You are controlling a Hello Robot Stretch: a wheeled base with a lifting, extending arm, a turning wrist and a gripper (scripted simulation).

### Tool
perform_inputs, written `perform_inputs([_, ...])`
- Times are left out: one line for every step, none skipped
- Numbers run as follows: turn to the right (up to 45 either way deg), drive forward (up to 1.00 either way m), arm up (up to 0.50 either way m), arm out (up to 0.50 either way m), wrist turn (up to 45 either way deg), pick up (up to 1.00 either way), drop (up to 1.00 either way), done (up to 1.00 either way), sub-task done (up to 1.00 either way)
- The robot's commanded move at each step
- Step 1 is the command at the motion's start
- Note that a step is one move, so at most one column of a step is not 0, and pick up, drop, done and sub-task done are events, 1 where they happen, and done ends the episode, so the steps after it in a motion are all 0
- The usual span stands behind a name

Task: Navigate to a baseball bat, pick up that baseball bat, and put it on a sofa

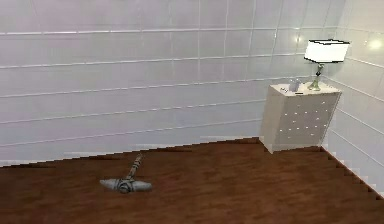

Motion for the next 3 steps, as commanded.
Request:
perform_inputs([24.0, 0.0, 0.0, 0.0, 0.0, 0.0, 0.0, 0.0, 0.0])
perform_inputs([0.0, 0.45, 0.0, 0.0, 0.0, 0.0, 0.0, 0.0, 0.0])
perform_inputs([45.0, 0.0, 0.0, 0.0, 0.0, 0.0, 0.0, 0.0, 0.0])
